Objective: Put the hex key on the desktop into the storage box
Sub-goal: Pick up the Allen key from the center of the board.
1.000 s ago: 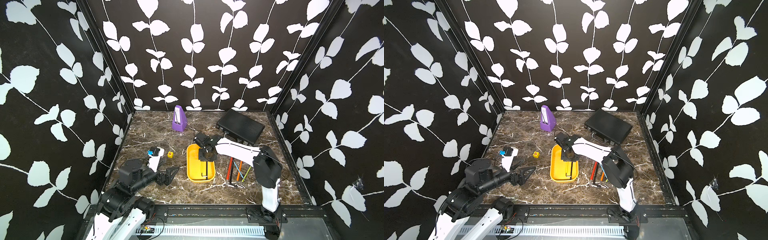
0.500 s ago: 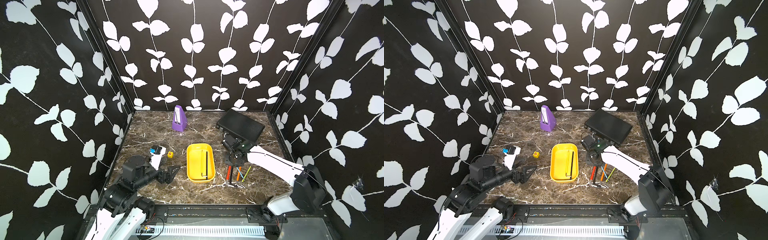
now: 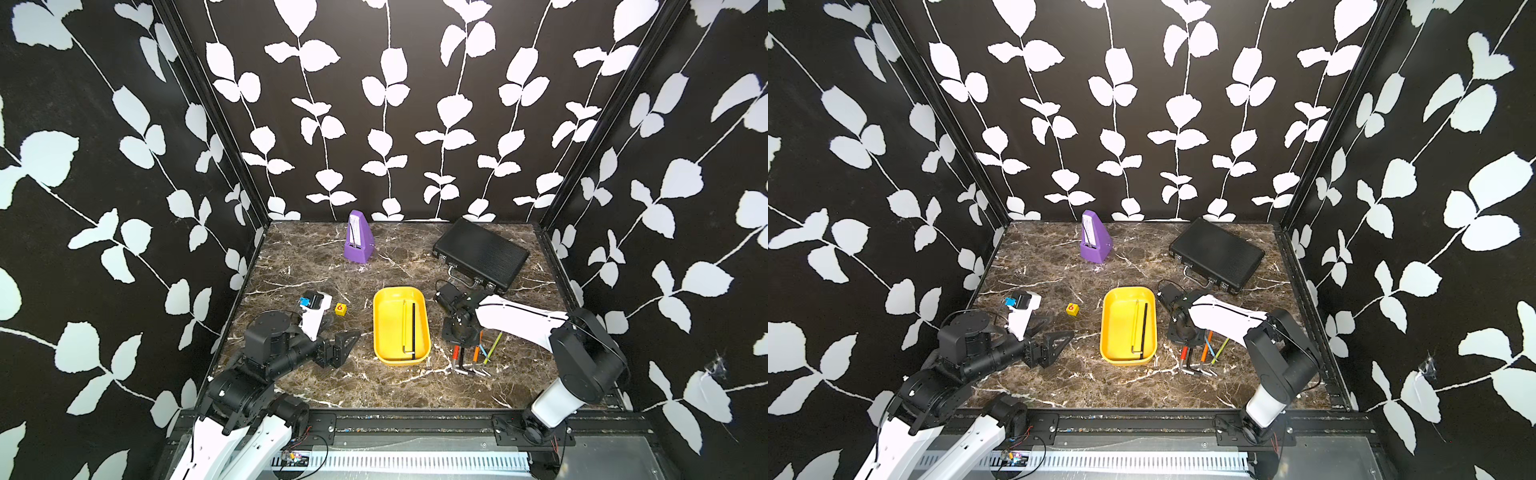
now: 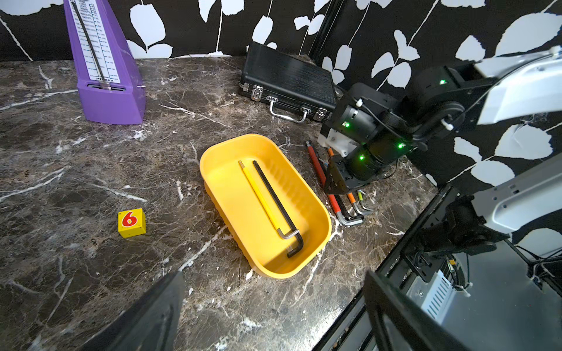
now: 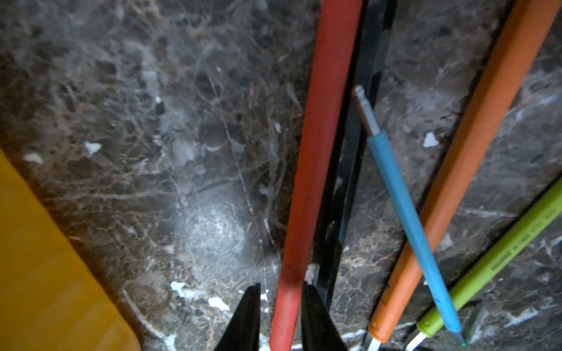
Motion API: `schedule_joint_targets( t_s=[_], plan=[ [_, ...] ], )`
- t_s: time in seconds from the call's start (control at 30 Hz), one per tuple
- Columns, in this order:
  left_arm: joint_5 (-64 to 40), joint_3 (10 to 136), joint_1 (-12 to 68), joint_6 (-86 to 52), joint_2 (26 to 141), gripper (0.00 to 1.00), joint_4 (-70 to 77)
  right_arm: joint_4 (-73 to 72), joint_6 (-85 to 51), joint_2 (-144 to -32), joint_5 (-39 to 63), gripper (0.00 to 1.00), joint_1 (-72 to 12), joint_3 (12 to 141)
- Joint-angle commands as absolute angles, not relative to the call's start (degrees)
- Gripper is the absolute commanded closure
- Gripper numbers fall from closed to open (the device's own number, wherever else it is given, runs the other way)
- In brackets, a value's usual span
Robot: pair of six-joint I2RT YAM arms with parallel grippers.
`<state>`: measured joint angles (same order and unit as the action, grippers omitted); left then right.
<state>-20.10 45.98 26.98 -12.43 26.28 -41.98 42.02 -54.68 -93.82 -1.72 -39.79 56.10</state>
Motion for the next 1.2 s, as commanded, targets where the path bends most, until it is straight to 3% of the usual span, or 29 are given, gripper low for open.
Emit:
schedule_joint_targets(
  t_s=[0.0,0.63,0.8,0.93,1.17],
  plan=[
    [-20.48,45.64,27.33,-12.13,26.18,0.07,-41.3,42.0,-55.72,-93.47,-2.13,0.72,-39.54,54.88],
    [-20.39,45.67,27.35,-12.13,26.19,0.07,-41.24,38.45,-54.94,-99.75,1.28,0.77,-37.13,53.96],
    [-20.39,45.62,27.31,-12.13,26.1,0.07,-41.28,38.67,-54.41,-101.67,1.85,0.85,-37.18,54.52],
    [-20.39,45.7,27.33,-12.13,26.19,0.07,-41.22,39.06,-53.42,-101.39,1.81,1.0,-37.23,55.77],
    [-20.48,45.64,27.33,-12.06,26.12,0.07,-41.29,41.55,-50.51,-98.58,-0.12,1.0,-37.22,60.41]
  ],
)
